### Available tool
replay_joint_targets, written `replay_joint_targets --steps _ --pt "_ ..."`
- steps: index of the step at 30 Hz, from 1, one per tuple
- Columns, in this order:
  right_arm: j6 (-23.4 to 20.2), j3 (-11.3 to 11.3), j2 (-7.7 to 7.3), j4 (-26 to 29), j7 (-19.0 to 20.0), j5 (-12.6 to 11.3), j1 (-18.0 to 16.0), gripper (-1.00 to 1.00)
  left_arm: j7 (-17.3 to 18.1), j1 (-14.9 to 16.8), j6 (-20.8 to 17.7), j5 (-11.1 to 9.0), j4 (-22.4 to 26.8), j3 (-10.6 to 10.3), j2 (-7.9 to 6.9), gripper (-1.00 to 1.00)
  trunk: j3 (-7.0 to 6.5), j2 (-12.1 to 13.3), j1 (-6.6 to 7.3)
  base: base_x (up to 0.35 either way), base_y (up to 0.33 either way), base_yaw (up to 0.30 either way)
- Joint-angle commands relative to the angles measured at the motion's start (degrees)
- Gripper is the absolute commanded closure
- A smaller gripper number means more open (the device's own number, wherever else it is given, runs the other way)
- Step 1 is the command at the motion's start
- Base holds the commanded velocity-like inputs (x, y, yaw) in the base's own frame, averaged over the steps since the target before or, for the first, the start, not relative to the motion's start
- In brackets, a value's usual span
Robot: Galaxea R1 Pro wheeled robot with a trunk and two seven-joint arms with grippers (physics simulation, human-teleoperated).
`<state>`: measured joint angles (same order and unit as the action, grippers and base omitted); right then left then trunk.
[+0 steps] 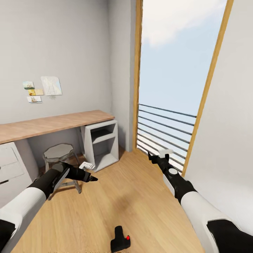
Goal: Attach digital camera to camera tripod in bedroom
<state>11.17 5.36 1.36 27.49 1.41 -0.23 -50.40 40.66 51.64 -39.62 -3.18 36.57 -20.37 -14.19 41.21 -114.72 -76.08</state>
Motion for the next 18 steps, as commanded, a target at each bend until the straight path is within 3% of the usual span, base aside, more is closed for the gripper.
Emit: replay_joint_targets --steps 1,18 --pt "0.2 0.0 -0.01 -0.1 0.1 0.0 -0.1 -1.0 -0.1 0.0 -0.4 -0.3 0.1 -0.2 -0.14 -1.0 0.24 -0.4 -0.22 0.0 0.0 0.093" --pt "0.4 0.0 0.01 -0.2 0.1 0.0 -0.1 -1.0 0.0 0.0 -0.4 -0.4 0.0 -0.2 -0.55 -1.0 3.3 -7.3 -3.95 0.0 0.0 0.021"
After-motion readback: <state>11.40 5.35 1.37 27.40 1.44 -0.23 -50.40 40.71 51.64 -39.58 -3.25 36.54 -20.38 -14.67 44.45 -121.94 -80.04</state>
